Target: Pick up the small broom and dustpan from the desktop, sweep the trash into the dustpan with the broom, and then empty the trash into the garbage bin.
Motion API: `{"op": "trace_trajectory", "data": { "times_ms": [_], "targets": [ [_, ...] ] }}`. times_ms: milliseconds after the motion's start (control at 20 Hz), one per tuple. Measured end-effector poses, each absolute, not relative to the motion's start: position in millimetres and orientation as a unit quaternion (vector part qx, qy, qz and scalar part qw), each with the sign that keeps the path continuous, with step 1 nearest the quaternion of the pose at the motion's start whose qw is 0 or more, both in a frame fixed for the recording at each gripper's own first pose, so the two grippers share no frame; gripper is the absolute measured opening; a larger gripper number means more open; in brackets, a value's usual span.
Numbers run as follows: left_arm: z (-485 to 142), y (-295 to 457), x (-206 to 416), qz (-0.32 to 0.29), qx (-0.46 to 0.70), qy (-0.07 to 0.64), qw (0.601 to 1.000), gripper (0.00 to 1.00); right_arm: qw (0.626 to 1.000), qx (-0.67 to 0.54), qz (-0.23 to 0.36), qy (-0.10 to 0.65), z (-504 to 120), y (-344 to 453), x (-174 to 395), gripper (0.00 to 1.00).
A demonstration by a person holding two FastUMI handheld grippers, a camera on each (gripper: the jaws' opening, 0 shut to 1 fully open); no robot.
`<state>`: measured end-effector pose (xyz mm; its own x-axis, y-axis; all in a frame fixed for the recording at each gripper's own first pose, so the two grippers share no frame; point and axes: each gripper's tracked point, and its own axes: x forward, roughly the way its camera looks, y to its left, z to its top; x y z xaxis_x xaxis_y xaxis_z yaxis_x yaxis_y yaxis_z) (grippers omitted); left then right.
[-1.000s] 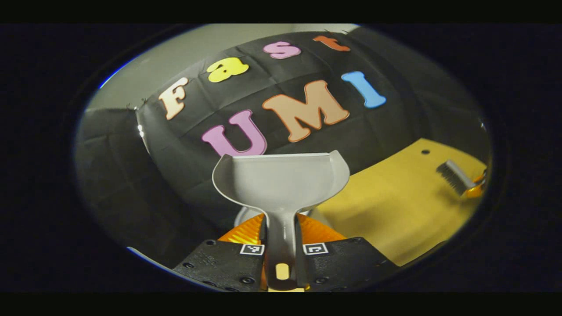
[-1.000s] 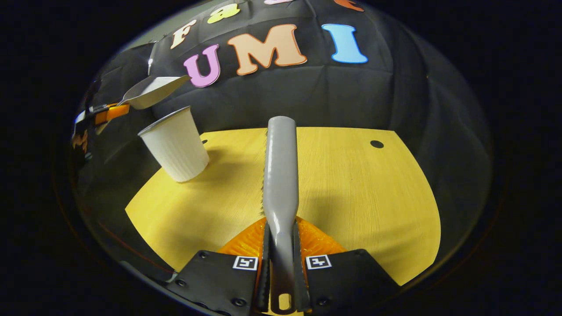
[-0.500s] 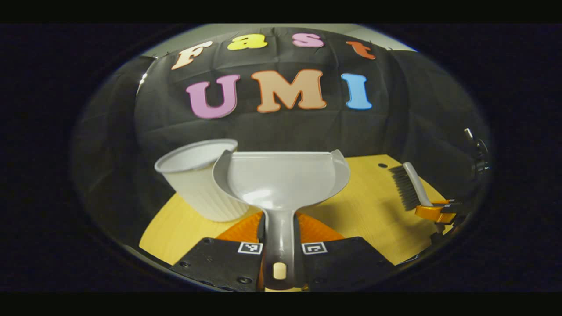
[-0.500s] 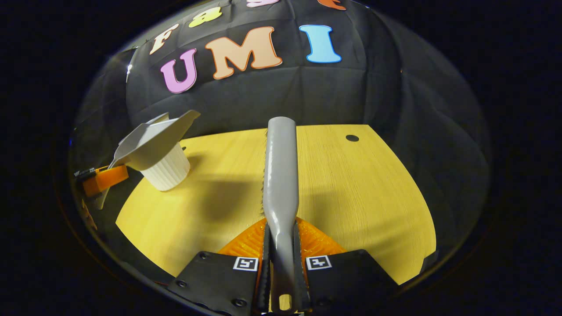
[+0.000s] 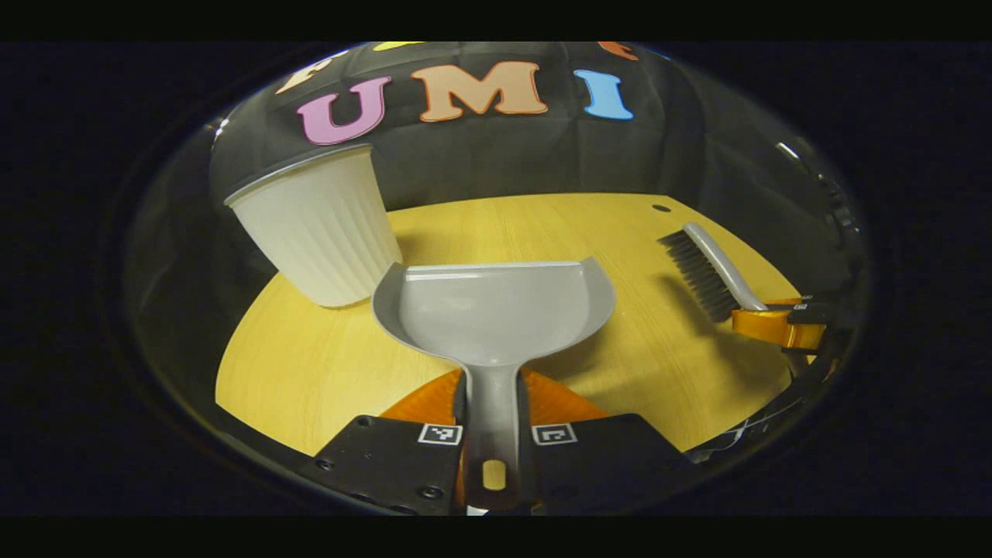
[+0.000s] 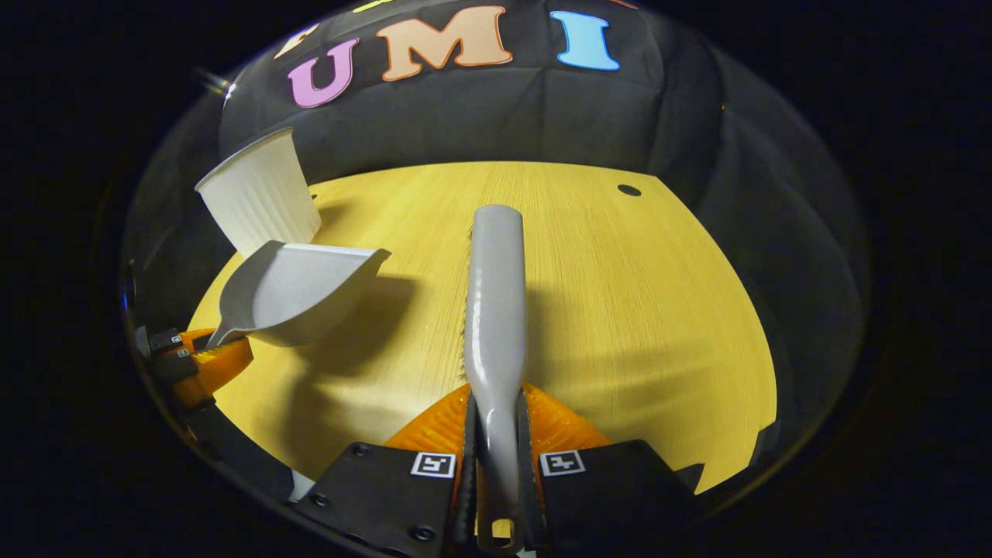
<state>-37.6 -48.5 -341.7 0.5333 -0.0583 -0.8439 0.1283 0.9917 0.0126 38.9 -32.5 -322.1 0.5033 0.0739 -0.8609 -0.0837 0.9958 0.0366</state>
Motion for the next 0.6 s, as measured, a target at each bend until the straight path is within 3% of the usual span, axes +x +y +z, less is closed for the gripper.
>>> {"op": "trace_trajectory", "data": {
  "times_ms": [400, 600],
  "targets": [
    [-335, -50, -33, -0.047, 0.021, 0.509, 0.859, 0.18, 0.829, -0.059, 0.037, 0.554, -354, -34, 18, 0.25],
    [-336, -55, -35, -0.046, 0.019, 0.515, 0.856, 0.25, 0.824, -0.073, 0.044, 0.56, -351, -36, 18, 0.29]
  ]
}}
